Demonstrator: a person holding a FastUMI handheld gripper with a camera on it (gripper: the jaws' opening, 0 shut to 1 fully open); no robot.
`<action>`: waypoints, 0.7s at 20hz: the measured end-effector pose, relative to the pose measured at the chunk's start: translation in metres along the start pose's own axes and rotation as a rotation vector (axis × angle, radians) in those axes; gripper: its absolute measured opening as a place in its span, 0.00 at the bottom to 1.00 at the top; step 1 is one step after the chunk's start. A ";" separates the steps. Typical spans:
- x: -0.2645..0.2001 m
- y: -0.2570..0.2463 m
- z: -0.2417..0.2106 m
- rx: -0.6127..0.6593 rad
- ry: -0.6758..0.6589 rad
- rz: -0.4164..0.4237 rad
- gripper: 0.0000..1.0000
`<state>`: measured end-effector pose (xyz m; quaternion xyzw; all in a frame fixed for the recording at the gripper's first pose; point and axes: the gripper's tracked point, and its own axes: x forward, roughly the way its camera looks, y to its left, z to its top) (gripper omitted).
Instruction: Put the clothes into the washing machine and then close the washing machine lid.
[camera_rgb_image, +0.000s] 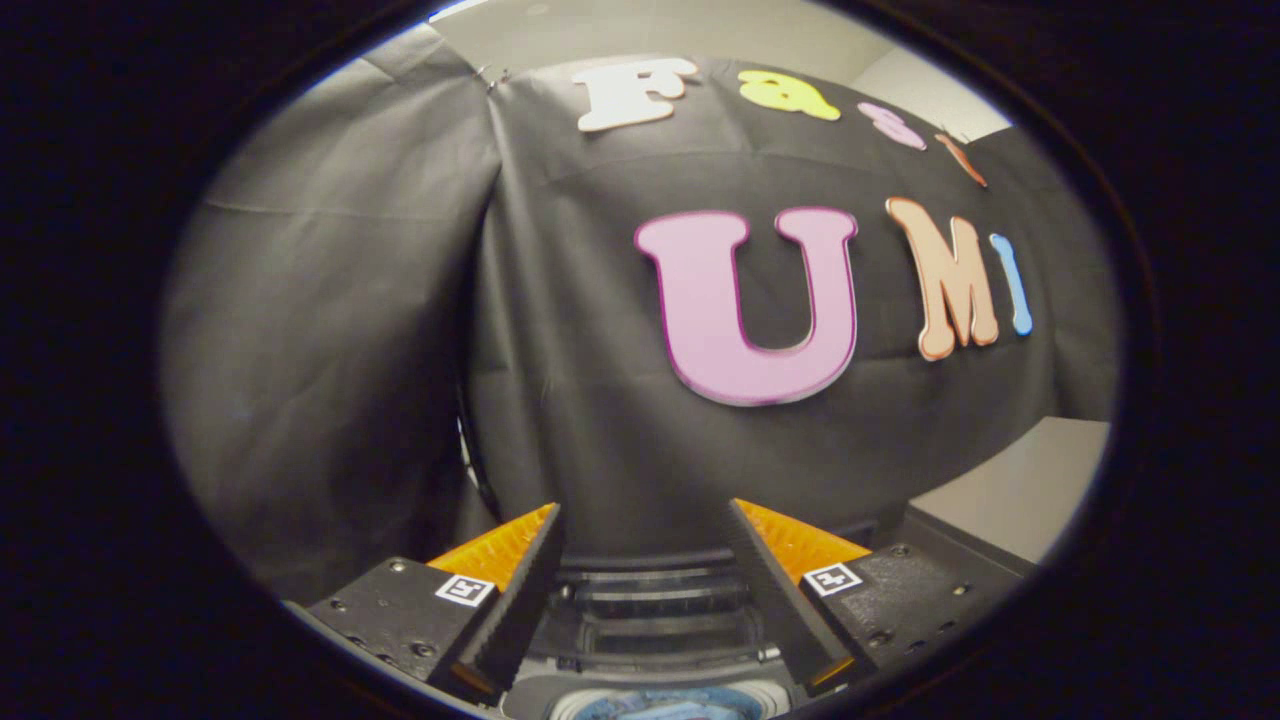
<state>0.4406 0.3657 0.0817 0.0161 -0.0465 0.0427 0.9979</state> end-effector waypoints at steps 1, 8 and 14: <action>0.011 -0.001 0.008 -0.006 -0.034 -0.002 0.96; 0.076 -0.025 -0.037 0.041 0.052 -0.084 0.96; 0.091 -0.027 -0.089 -0.082 0.108 -0.095 0.97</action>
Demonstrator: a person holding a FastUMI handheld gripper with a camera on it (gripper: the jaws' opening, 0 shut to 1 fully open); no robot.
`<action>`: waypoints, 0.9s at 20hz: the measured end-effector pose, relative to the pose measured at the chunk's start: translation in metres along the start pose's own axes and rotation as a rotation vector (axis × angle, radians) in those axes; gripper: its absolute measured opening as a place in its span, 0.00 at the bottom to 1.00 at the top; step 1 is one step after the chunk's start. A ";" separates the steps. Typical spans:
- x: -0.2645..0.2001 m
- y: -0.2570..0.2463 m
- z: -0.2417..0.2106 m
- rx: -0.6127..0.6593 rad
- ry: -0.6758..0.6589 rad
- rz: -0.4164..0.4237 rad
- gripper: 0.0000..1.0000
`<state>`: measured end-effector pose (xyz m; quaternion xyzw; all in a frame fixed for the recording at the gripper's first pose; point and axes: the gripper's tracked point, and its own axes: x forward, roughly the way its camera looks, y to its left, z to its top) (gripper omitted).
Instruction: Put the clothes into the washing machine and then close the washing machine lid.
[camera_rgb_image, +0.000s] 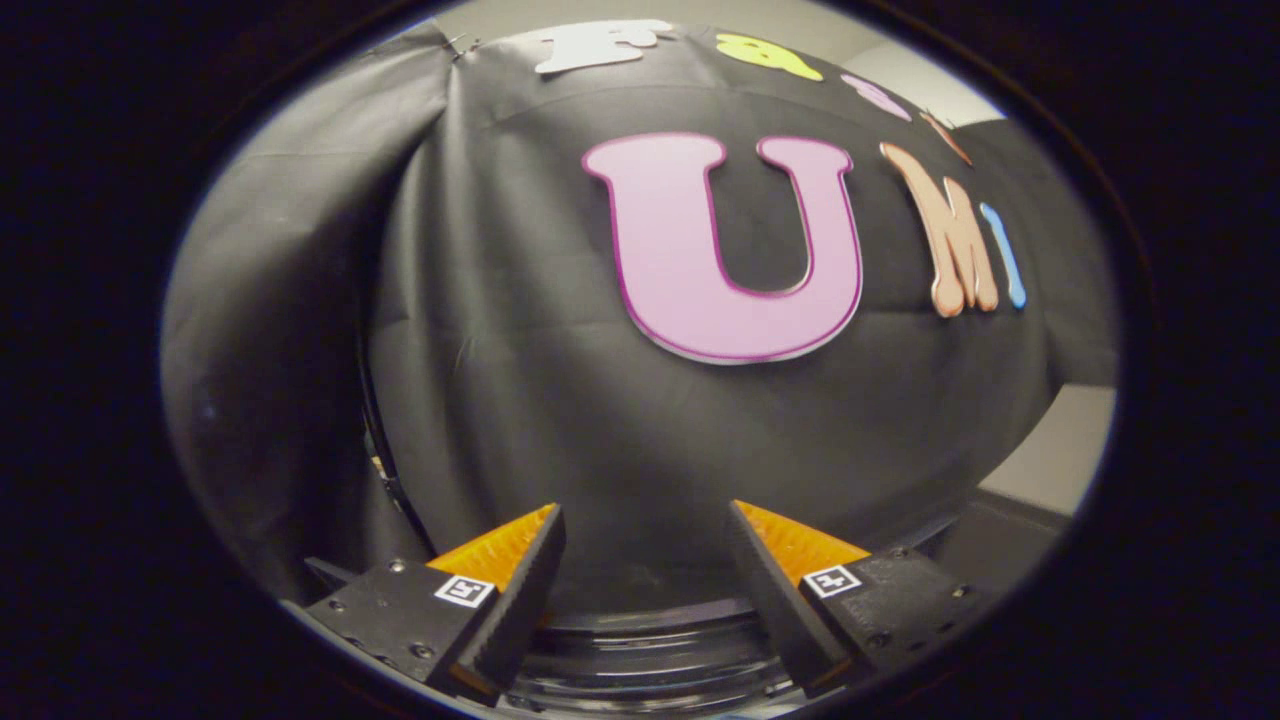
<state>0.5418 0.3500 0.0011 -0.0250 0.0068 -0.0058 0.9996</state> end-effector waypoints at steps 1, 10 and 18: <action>0.001 -0.002 0.004 -0.020 -0.012 0.020 0.97; -0.008 0.002 0.007 0.009 -0.022 0.046 0.95; -0.008 0.000 0.009 0.009 -0.074 0.039 0.95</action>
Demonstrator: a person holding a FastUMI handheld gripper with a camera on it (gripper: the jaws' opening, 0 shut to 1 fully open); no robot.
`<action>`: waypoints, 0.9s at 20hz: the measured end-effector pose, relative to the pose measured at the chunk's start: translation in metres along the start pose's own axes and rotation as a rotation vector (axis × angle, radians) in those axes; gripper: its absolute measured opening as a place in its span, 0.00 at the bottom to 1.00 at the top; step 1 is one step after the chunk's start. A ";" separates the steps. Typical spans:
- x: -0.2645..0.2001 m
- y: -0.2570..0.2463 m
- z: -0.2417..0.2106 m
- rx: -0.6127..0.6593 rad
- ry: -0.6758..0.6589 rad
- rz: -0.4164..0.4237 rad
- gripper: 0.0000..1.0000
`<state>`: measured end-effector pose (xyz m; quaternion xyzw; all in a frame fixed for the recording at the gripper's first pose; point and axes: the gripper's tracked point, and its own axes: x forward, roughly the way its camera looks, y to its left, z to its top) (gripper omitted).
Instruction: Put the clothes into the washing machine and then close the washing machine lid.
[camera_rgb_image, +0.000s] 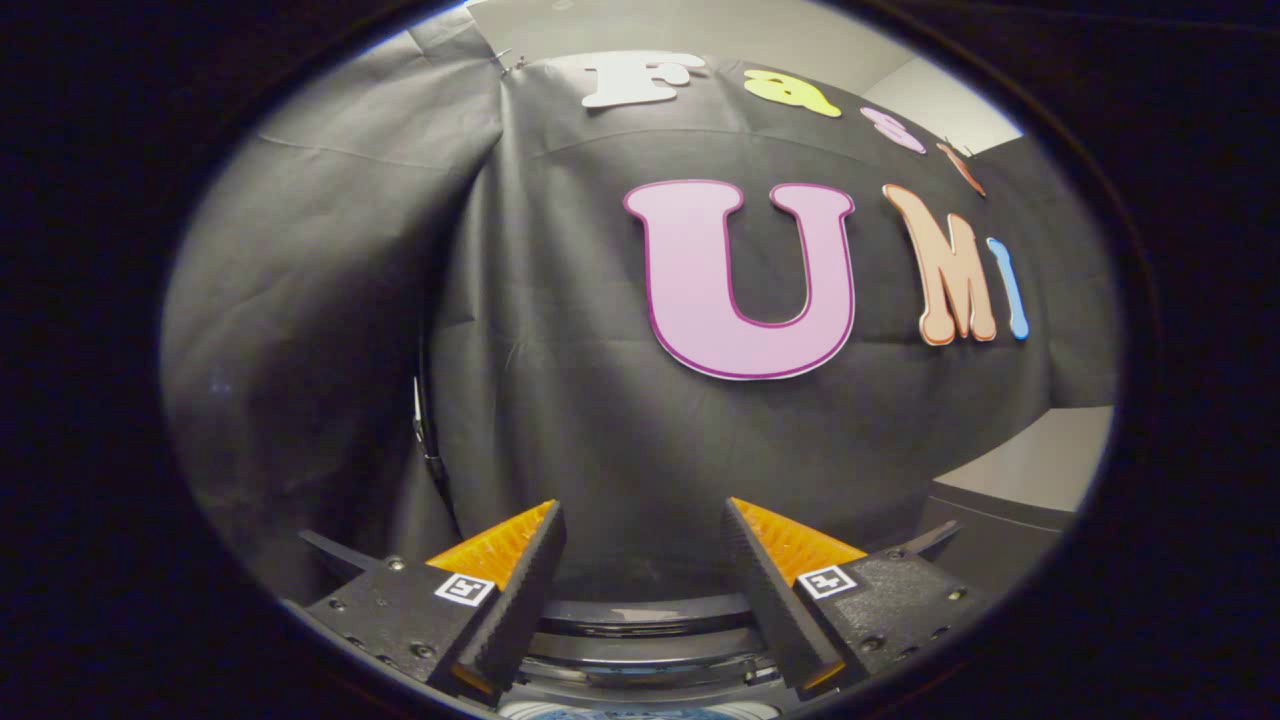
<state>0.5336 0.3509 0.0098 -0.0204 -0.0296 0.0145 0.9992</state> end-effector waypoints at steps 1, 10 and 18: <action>0.000 0.000 0.002 -0.001 -0.005 -0.002 0.94; 0.001 -0.004 0.004 -0.003 -0.018 0.005 0.96; 0.001 -0.004 0.006 -0.002 -0.029 0.004 0.98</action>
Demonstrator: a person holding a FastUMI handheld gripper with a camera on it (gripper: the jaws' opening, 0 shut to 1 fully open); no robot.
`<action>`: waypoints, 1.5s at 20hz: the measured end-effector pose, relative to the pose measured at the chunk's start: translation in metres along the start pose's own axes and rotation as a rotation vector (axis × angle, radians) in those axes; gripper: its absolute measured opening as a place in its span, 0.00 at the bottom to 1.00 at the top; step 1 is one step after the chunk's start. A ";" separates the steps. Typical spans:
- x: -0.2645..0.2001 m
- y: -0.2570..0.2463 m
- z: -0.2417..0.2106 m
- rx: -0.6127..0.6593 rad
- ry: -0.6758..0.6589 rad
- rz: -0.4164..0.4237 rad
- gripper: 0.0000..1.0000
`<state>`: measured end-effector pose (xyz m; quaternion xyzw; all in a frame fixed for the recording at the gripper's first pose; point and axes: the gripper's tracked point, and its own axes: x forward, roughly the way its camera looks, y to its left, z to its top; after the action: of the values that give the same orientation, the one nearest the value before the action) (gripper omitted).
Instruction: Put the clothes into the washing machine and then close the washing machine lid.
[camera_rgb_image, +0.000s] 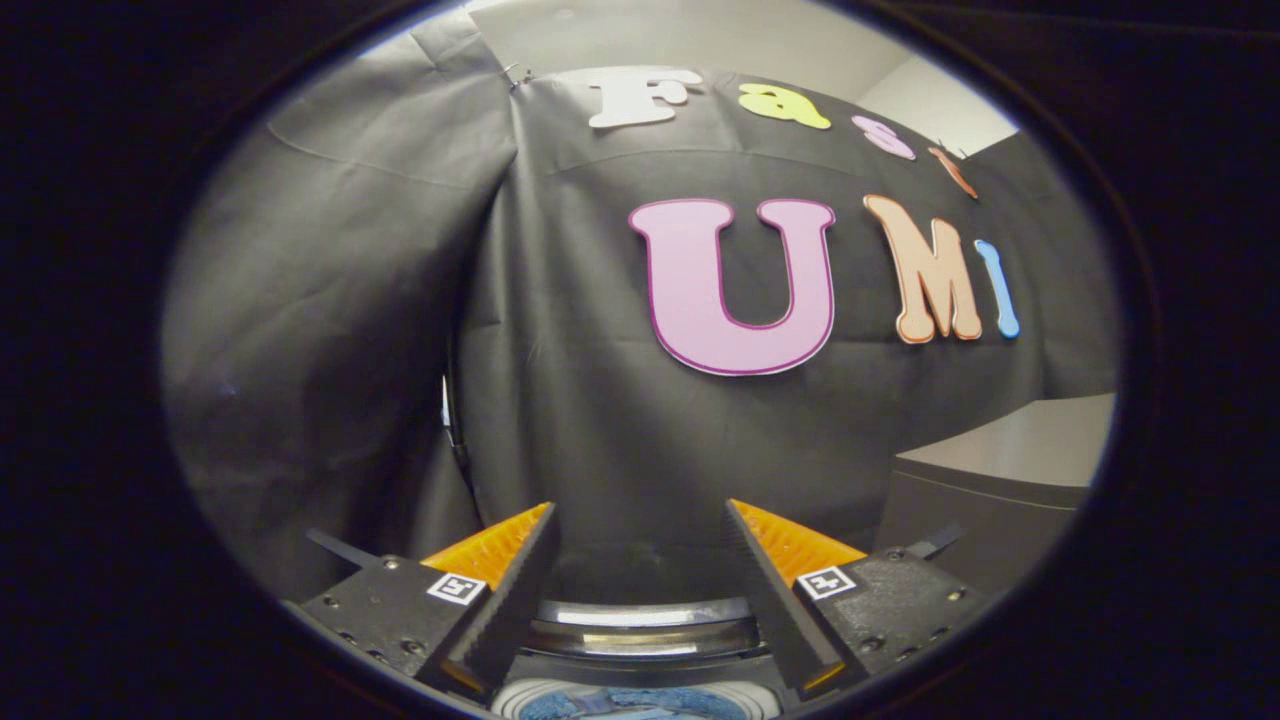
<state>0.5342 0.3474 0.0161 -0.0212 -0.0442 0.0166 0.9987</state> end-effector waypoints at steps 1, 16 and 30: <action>0.000 0.000 0.000 -0.003 0.001 0.001 0.98; 0.002 0.004 -0.018 0.029 0.129 0.008 0.98; -0.053 -0.021 -0.091 0.005 0.249 0.007 0.98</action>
<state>0.4902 0.3207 -0.0781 -0.0206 0.0805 0.0173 0.9964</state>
